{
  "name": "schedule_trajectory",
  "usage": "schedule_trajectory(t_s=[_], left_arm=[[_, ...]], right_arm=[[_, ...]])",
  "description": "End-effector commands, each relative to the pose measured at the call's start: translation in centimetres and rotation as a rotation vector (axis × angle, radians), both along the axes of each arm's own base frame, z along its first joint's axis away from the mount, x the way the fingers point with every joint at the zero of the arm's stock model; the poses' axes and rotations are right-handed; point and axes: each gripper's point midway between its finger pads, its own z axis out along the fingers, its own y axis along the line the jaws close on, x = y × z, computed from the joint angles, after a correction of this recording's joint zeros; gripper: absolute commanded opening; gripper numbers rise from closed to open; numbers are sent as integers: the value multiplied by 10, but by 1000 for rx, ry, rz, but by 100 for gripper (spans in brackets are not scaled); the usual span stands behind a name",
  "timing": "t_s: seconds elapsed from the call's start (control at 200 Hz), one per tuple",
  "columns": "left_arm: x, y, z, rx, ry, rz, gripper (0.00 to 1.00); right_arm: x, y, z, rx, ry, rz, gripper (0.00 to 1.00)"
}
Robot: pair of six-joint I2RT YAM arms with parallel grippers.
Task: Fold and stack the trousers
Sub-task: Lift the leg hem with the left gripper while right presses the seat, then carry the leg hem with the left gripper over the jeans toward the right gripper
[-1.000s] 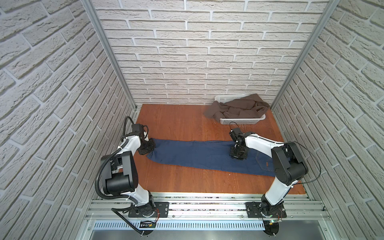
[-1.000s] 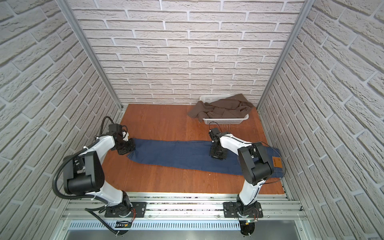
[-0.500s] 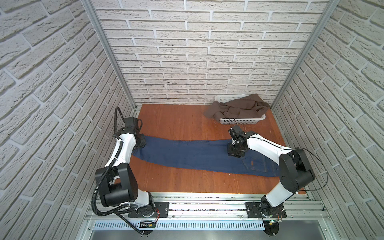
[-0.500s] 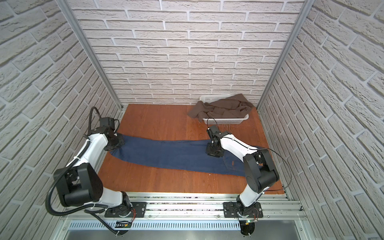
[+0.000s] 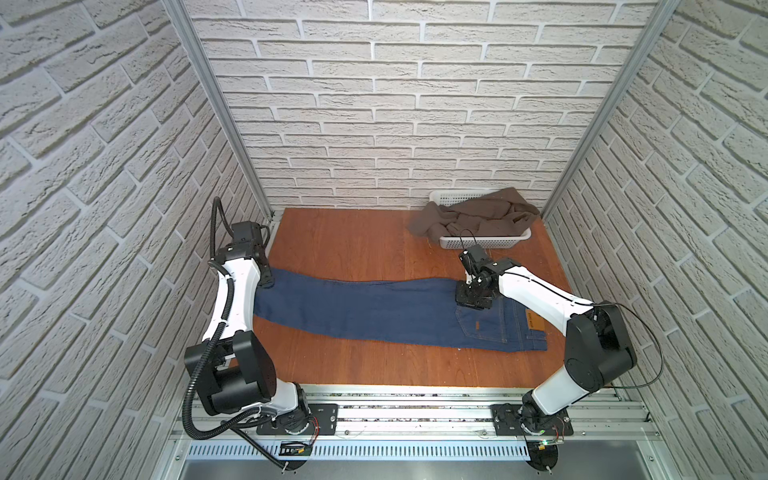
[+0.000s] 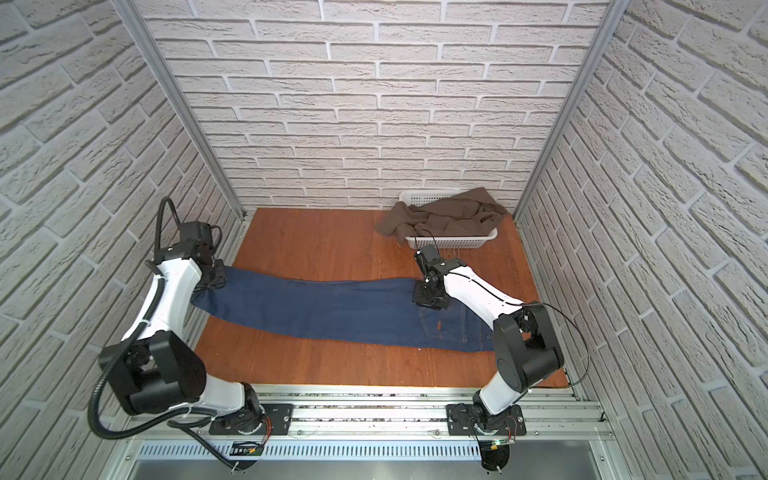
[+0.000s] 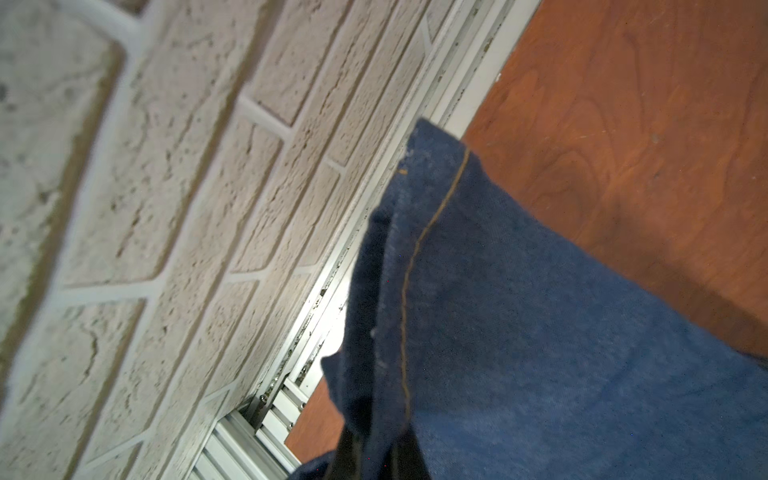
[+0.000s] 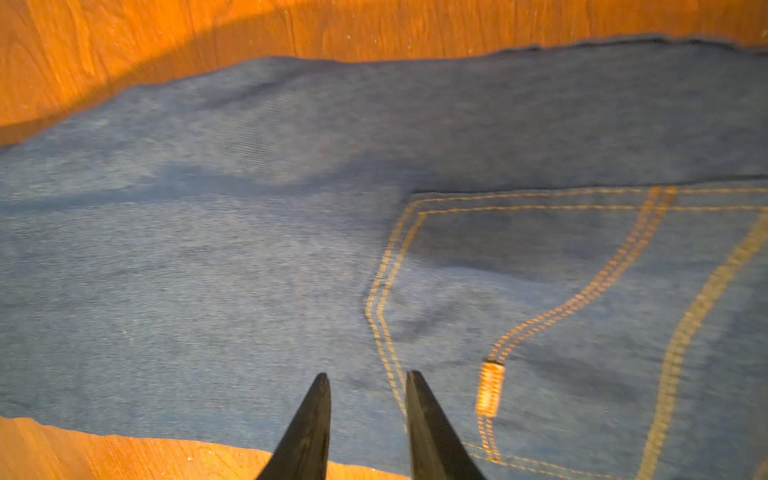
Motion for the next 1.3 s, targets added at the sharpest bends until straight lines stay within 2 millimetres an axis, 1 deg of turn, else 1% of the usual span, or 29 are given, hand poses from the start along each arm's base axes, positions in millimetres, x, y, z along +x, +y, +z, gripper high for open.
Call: schedule_trajectory(t_s=[0.0, 0.135, 0.26, 0.325, 0.435, 0.49, 0.59, 0.625, 0.795, 0.92, 1.025, 1.165, 1.295], left_arm=[[-10, 16, 20, 64, 4, 29, 0], [-10, 14, 13, 42, 13, 17, 0], [-11, 10, 8, 22, 13, 4, 0], [-6, 2, 7, -21, -19, -22, 0], [3, -22, 7, -120, -81, -86, 0], [7, -39, 8, -155, -104, -131, 0], [12, -77, 6, -219, -112, -218, 0], [11, -87, 5, -245, -116, -236, 0], [13, -153, 4, -393, -164, -324, 0], [13, -204, 3, -448, -189, -381, 0], [10, -243, -2, -490, -193, -419, 0], [7, -284, -6, -517, -203, -460, 0], [8, -313, -6, -556, -233, -478, 0]], right_arm=[[2, -3, 6, -18, -10, 4, 33], [3, -4, 6, -24, -1, 3, 33], [3, -10, 3, -39, 11, -1, 33], [2, -16, 0, -53, 20, -11, 33], [2, -22, -8, -54, 36, -20, 32], [2, -24, -11, -56, 40, -19, 31], [2, -22, -18, -45, 51, -10, 29], [2, -20, -20, -38, 55, -7, 28], [3, -16, -24, -14, 59, -9, 27], [2, -15, -26, -10, 60, -13, 27], [1, -15, -27, -4, 59, -19, 27], [0, -15, -31, -3, 63, -21, 27], [-1, -15, -34, -4, 68, -23, 27]])
